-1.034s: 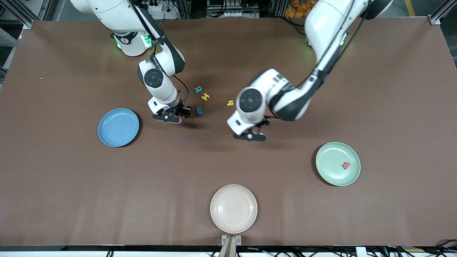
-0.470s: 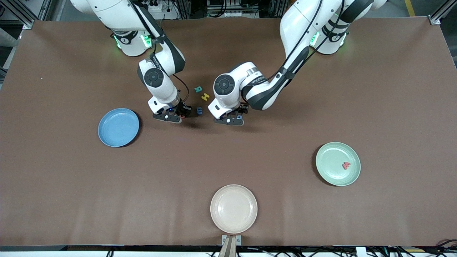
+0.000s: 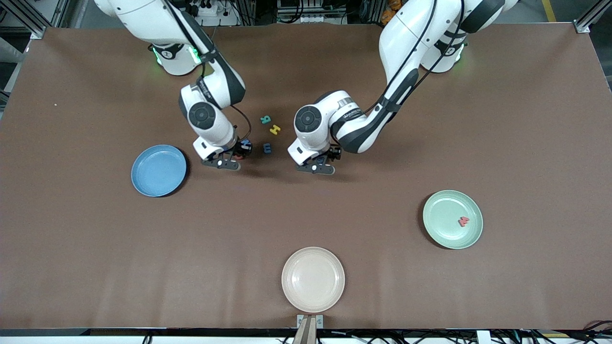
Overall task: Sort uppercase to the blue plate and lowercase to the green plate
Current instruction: 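Place the blue 6 on the green plate while the right gripper places Q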
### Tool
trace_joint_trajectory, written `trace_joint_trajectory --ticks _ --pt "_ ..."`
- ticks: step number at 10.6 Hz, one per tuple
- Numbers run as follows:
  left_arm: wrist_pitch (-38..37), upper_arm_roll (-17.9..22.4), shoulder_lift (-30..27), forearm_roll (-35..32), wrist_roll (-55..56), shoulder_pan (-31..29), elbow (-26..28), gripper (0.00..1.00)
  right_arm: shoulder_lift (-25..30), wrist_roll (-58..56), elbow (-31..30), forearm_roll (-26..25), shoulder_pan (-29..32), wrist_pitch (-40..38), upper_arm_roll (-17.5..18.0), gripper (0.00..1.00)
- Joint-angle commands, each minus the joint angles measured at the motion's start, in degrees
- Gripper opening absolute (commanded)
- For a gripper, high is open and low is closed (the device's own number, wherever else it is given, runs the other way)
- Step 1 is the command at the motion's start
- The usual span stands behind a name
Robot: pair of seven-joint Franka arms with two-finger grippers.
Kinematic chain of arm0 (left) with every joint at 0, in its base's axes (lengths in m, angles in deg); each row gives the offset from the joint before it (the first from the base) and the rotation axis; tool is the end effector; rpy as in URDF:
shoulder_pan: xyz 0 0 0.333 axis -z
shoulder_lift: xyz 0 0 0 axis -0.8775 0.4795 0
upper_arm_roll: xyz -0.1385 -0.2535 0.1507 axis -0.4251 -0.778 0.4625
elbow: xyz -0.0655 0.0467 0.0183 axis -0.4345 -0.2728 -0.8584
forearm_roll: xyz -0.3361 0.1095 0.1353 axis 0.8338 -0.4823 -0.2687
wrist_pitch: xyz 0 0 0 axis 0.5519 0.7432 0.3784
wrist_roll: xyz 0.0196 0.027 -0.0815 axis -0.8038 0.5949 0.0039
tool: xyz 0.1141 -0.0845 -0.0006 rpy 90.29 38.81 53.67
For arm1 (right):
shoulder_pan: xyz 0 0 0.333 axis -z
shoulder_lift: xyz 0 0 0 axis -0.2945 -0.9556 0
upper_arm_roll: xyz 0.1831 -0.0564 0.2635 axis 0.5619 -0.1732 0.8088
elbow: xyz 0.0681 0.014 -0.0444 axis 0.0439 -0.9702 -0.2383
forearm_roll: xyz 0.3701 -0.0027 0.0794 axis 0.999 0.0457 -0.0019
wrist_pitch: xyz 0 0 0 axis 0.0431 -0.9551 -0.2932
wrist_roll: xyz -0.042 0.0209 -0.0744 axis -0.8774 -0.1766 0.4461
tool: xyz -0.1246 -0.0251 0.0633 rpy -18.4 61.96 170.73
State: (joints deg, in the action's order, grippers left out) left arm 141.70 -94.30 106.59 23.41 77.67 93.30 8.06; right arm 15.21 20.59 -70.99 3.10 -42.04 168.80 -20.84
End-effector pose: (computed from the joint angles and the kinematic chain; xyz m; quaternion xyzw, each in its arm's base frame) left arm 0.4515 -0.4910 0.1633 -0.9946 0.0744 0.0506 0.0515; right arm 0.4637 0.2500 0.1857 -0.9950 0.0655 0.0751 0.0059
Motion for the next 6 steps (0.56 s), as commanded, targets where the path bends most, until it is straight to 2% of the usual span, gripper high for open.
trace_joint_trajectory --ticks 1,4,5,6 --pt "4.99 -0.18 -1.25 -2.58 1.12 -0.40 4.37 0.72 0.15 -10.44 4.52 -0.74 7.05 -6.87 0.10 0.31" --pt "5.28 -0.18 -1.43 -2.68 1.21 -0.22 4.55 0.69 0.07 -24.93 4.88 -2.68 8.74 -7.42 -6.73 0.31" --pt "5.28 -0.18 -1.43 -2.68 1.21 -0.14 4.64 0.58 -0.28 -31.17 5.49 -2.51 9.52 -7.42 -9.54 0.31" --pt "5.28 -0.18 -1.34 -2.68 1.21 -0.13 4.64 0.40 -0.81 -36.97 7.33 -1.98 11.53 -9.16 -10.53 0.31"
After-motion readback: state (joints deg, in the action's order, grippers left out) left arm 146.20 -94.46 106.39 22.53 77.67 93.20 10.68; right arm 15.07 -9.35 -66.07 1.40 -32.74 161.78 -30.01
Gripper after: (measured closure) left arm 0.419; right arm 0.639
